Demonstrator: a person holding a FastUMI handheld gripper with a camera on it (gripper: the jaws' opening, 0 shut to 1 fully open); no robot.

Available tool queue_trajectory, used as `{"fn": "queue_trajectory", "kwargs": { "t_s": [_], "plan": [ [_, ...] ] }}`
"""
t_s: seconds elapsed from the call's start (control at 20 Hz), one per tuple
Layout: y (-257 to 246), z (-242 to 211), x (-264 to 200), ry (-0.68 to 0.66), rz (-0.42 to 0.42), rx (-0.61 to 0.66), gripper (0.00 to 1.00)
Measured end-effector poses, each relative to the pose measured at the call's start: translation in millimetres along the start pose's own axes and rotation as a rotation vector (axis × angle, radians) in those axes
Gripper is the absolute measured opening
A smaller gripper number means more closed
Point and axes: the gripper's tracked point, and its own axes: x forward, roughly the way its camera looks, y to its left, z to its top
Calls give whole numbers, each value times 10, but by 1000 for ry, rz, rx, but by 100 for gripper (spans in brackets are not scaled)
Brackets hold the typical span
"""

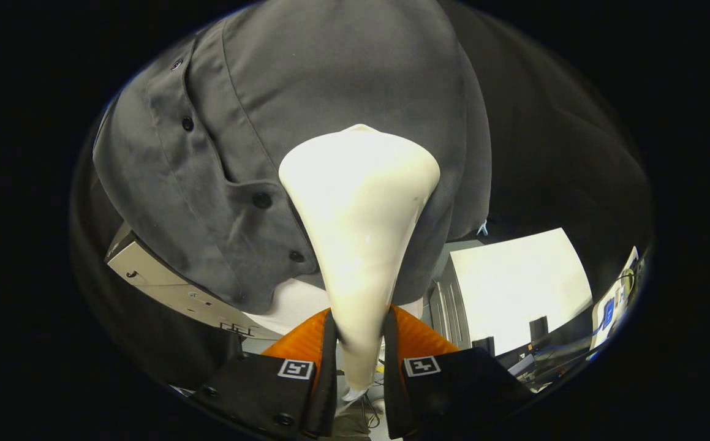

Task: Iron the clothes twice with a garment steamer, once on the left side and once on the right side.

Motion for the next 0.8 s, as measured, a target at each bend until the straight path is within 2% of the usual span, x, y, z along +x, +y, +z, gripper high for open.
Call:
{"fn": "queue_trajectory", "kwargs": {
  "t_s": [0.45,0.8],
  "plan": [
    [-182,-379,200,67,-7,11,40],
    [-222,-538,119,84,-17,35,40]
  ]
}}
